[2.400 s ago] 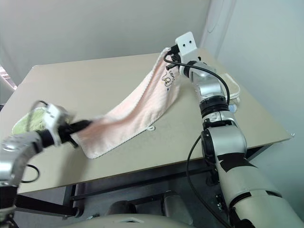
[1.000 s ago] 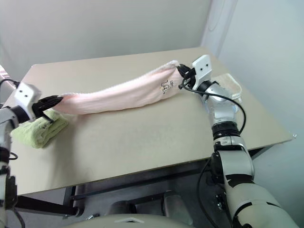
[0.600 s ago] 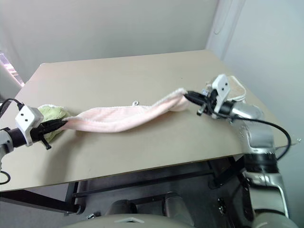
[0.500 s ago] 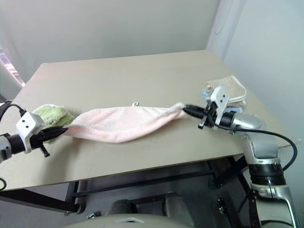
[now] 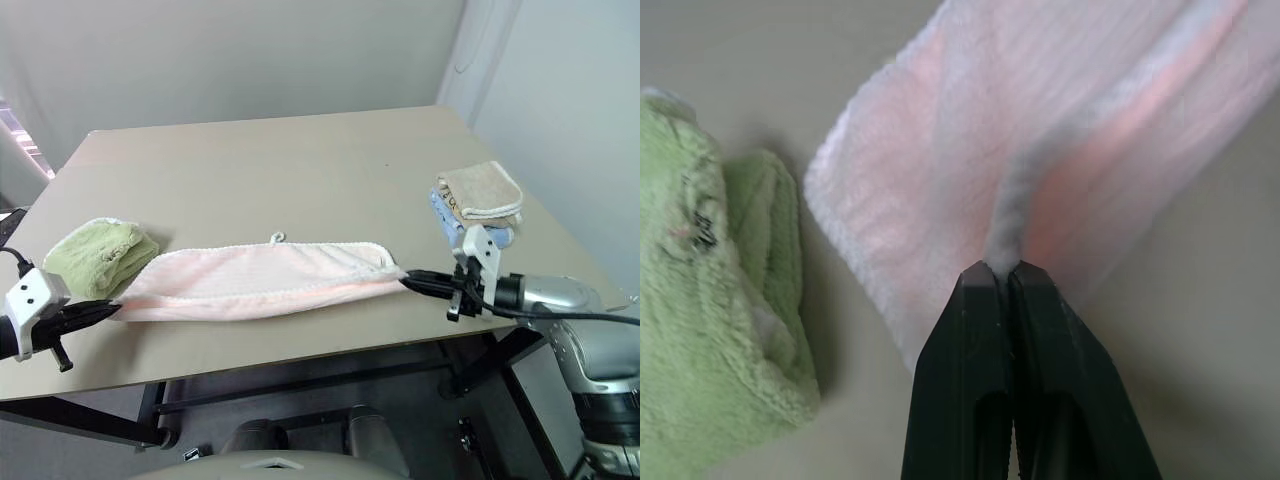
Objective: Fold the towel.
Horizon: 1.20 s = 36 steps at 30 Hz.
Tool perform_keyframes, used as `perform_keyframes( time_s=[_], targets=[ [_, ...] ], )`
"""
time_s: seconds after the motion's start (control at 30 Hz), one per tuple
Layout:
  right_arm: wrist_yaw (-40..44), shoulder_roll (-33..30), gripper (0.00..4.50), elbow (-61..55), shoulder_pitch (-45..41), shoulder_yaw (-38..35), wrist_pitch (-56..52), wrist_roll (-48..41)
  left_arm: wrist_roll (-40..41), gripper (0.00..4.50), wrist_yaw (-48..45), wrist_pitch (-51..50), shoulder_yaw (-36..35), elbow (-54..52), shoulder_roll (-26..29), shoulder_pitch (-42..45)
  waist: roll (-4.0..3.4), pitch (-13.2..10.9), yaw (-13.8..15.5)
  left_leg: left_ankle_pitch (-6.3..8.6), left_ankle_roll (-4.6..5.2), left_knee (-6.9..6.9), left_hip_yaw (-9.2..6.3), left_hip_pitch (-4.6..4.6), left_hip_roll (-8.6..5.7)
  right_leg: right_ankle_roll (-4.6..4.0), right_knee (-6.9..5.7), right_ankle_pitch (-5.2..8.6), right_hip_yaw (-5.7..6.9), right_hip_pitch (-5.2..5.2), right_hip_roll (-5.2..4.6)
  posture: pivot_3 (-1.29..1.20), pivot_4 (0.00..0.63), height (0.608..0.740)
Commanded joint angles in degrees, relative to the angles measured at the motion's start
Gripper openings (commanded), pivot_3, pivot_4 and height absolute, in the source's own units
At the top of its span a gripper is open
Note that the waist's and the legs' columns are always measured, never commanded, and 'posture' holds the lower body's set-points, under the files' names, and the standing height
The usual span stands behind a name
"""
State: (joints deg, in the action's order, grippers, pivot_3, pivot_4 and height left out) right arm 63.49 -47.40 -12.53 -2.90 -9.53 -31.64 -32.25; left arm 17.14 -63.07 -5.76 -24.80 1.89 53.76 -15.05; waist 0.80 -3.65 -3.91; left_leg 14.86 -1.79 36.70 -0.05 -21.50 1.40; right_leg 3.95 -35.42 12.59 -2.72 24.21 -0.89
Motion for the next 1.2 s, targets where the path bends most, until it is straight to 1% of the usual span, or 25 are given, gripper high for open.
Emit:
perform_keyframes(
  time_s=[0.03, 0.23, 0.37, 0.47, 0.57, 0.63, 0.9, 1.1, 1.2],
  targets=[
    [-0.6, -0.25, 0.0, -1.31, -0.88, -2.89, 1.22, -1.15, 0.75, 0.02, -0.26, 0.81, 0.17, -0.38, -0.22, 1.41, 0.0, 0.0, -0.1, 0.0, 0.0, -0.01, 0.11, -0.02, 0.03, 0.0, 0.0, -0.01, 0.0, 0.07, -0.01, 0.0, 0.0, 0.729],
    [-2.82, 1.01, 0.0, 1.36, -3.37, -1.85, 1.33, -0.08, 1.83, 0.02, 0.68, -1.21, 1.92, 1.19, -1.54, 6.47, 0.04, 0.02, -0.02, -0.04, 0.08, 0.0, 0.6, 0.06, 0.21, -0.04, -0.01, -0.04, 0.02, 0.15, 0.07, 0.0, 0.0, 0.729],
    [-4.2, 2.74, 0.0, 3.62, -6.12, 0.33, 1.42, 0.84, 1.13, 0.02, 1.28, -2.3, 4.87, 2.42, -2.69, 10.04, 0.05, 0.03, -0.02, -0.05, 0.1, 0.0, 0.72, 0.09, 0.26, -0.05, -0.01, -0.05, 0.02, 0.17, 0.1, 0.0, 0.0, 0.729],
    [-6.09, 5.1, 0.0, 6.83, -8.79, 2.11, 2.57, 2.78, 0.14, 0.02, 2.56, -1.67, 6.6, 6.79, -3.56, 14.34, 0.08, 0.05, -0.03, -0.08, 0.14, 0.0, 0.76, 0.08, 0.24, -0.05, -0.05, -0.06, 0.02, 0.19, 0.13, 0.0, 0.0, 0.729],
    [-8.04, 7.77, 0.0, 10.77, -12.27, 3.44, 4.18, 4.83, -2.28, 0.02, 6.17, -0.58, 8.8, 13.93, -5.12, 21.66, 0.08, 0.05, 0.08, -0.09, 0.16, 0.05, 0.79, 0.08, 0.15, -0.03, -0.16, -0.18, 0.0, 0.21, 0.19, 0.0, 0.0, 0.729],
    [-8.77, 9.16, 0.0, 12.88, -14.19, 4.24, 5.43, 6.07, -2.66, 0.02, 6.54, 0.08, 9.72, 16.06, -6.06, 23.98, 0.09, 0.05, 0.07, -0.09, 0.17, 0.13, 0.79, 0.08, 0.14, -0.02, -0.27, -0.31, -0.01, 0.23, 0.22, 0.0, 0.0, 0.729],
    [-11.05, 12.78, 0.0, 20.33, -18.86, 5.83, 9.73, 10.46, -4.97, 0.02, 9.22, 3.41, 11.14, 21.89, -7.46, 26.1, 0.09, 0.05, -0.02, -0.09, 0.18, 0.21, 0.88, 0.16, 0.13, -0.06, -0.7, -0.35, -0.11, 0.36, 0.29, 0.0, 0.0, 0.729],
    [-12.9, 16.07, 0.0, 28.5, -23.66, 6.9, 13.32, 13.57, -5.7, 0.02, 12.46, 4.91, 11.38, 26.58, -8.66, 28.58, 0.11, 0.06, -0.03, -0.09, 0.19, 0.43, 0.91, 0.16, 0.17, -0.09, -0.75, -0.37, -0.12, 0.33, 0.3, 0.0, 0.0, 0.729],
    [-12.71, 17.37, 0.0, 30.84, -25.26, 7.42, 14.64, 14.3, -6.18, 0.02, 12.93, 5.73, 12.36, 26.91, -9.3, 28.76, 0.12, 0.08, -0.03, -0.09, 0.19, 0.43, 0.92, 0.16, 0.17, -0.06, -0.75, -0.4, -0.13, 0.31, 0.29, 0.0, 0.0, 0.729]
  ],
)
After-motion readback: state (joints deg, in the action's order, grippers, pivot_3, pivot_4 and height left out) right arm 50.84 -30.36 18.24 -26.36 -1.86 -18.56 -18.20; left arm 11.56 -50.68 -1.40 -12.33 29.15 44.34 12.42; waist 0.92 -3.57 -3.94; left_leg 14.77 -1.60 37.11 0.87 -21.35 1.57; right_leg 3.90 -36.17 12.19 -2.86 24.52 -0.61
